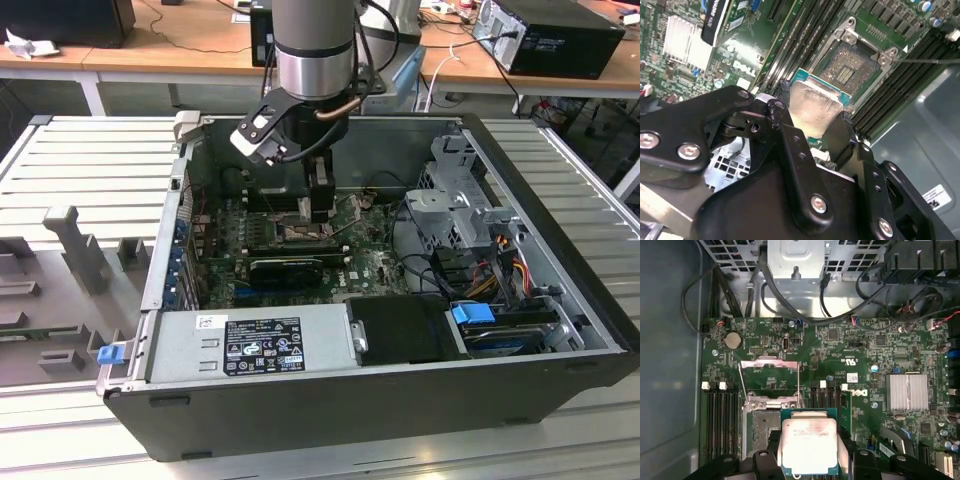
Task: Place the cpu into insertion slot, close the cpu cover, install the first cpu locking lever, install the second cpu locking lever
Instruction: 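Place the cpu into insertion slot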
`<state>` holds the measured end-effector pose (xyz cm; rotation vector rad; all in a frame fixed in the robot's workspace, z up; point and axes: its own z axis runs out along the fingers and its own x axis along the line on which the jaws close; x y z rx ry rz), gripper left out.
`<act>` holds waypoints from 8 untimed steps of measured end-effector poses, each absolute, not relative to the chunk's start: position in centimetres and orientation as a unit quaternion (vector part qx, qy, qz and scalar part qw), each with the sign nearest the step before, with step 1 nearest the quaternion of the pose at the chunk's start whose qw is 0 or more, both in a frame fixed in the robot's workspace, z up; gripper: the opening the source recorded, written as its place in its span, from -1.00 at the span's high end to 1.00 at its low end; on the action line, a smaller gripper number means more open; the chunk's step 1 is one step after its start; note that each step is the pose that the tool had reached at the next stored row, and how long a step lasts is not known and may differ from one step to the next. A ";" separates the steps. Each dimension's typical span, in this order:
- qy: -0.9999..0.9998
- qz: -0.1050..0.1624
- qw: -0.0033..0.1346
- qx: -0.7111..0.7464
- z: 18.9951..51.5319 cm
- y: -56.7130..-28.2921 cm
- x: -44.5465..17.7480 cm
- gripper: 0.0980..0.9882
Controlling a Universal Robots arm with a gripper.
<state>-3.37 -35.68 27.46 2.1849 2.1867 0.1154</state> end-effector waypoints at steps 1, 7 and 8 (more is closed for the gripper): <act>0.708 0.038 0.024 0.705 27.3 -35.6 -3.5 0.03; 0.708 0.038 0.024 0.705 25.8 -34.2 -5.0 0.03; 0.708 0.038 0.024 0.705 25.6 -34.0 -5.0 0.03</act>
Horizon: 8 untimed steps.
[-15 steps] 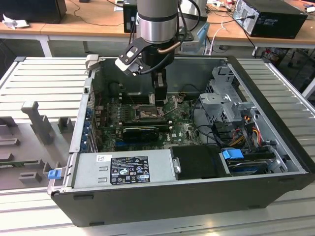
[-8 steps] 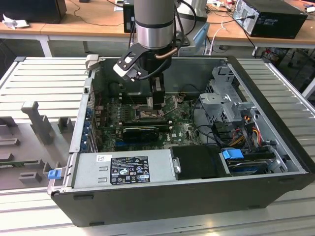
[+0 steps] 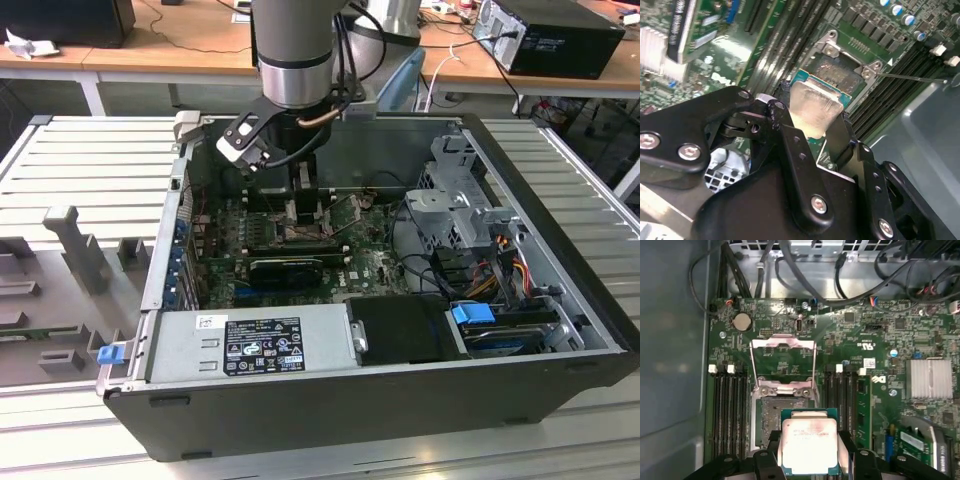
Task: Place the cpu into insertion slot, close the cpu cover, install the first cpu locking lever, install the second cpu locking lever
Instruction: 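Place the cpu into insertion slot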
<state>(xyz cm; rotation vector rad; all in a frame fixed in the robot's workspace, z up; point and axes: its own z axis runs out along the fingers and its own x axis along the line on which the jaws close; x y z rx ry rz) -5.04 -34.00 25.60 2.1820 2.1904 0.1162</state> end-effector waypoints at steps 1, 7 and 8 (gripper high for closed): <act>0.708 0.038 0.024 0.705 25.4 -33.8 -5.1 0.03; 0.708 0.038 0.024 0.705 23.8 -32.9 -5.1 0.03; 0.708 0.038 0.024 0.705 23.7 -32.9 -5.0 0.03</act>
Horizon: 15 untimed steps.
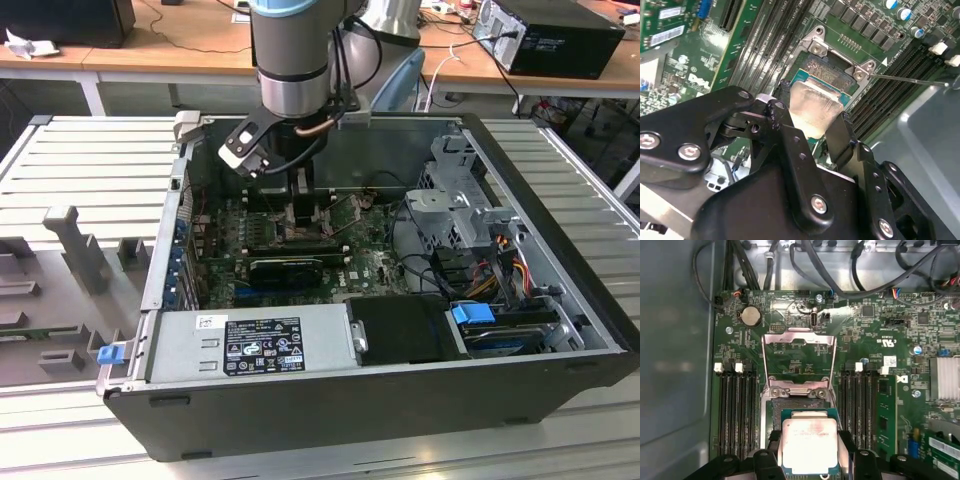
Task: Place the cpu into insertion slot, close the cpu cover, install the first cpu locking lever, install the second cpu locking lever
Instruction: 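Place the cpu into insertion slot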
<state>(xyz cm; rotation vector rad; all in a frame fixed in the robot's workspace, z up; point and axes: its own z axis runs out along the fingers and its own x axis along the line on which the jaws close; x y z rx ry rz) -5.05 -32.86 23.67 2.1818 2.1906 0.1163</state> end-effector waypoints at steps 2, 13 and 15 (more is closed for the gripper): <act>0.708 0.038 0.024 0.705 23.2 -32.8 -5.0 0.03; 0.700 0.036 0.023 0.713 21.0 -32.2 -5.1 0.03; 0.700 0.036 0.023 0.713 20.7 -32.1 -5.1 0.03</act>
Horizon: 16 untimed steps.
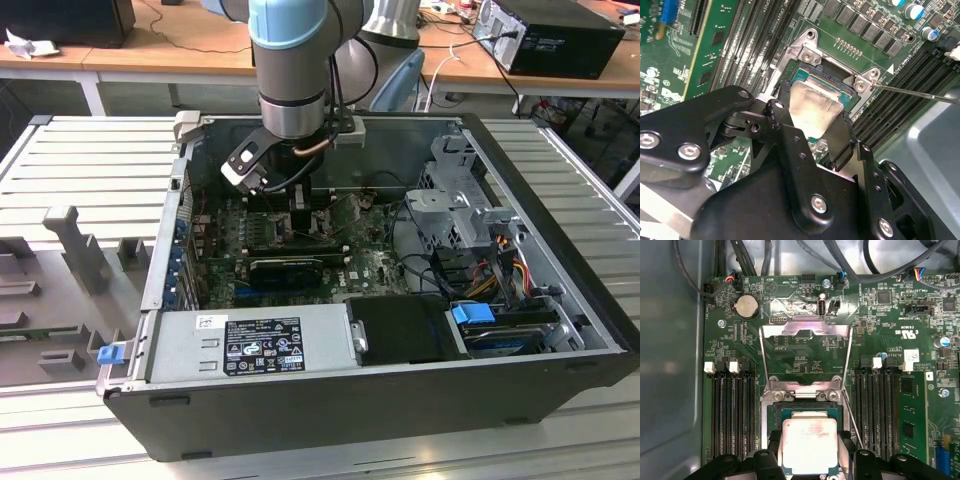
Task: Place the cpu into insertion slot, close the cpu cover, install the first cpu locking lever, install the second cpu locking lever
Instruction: 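Place the cpu into insertion slot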
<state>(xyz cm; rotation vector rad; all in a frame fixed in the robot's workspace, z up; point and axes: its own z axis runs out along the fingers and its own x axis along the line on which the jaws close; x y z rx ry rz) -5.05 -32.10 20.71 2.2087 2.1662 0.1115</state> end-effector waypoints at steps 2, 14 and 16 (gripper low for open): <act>0.700 0.036 0.023 0.713 20.5 -32.0 -5.0 0.03; 0.700 0.035 0.022 0.713 20.1 -32.0 -4.9 0.03; 0.700 0.035 0.022 0.713 20.1 -32.0 -4.9 0.00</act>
